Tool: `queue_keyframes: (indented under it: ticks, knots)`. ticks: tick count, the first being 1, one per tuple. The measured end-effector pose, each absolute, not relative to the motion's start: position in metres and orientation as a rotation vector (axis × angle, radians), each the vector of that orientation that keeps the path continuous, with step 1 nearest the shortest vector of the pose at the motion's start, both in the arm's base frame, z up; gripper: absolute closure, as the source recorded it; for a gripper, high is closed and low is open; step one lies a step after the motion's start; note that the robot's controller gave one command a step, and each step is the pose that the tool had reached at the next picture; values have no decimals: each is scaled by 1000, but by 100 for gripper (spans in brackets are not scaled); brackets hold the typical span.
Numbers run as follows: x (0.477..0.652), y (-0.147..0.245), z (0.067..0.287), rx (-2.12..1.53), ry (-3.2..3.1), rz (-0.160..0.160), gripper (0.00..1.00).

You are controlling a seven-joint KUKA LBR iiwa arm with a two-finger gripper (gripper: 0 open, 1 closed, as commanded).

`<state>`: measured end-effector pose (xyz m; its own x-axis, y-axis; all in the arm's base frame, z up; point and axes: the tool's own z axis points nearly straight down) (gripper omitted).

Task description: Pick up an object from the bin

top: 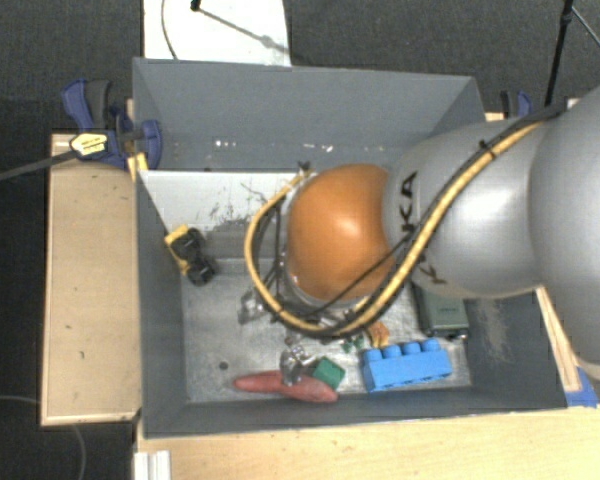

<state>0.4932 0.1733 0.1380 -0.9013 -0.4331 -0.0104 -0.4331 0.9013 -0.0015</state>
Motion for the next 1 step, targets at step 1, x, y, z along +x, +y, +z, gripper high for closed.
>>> queue_keyframes:
  ticks: [1]
  knots:
    - [487,165,95,-880,3015,2,0]
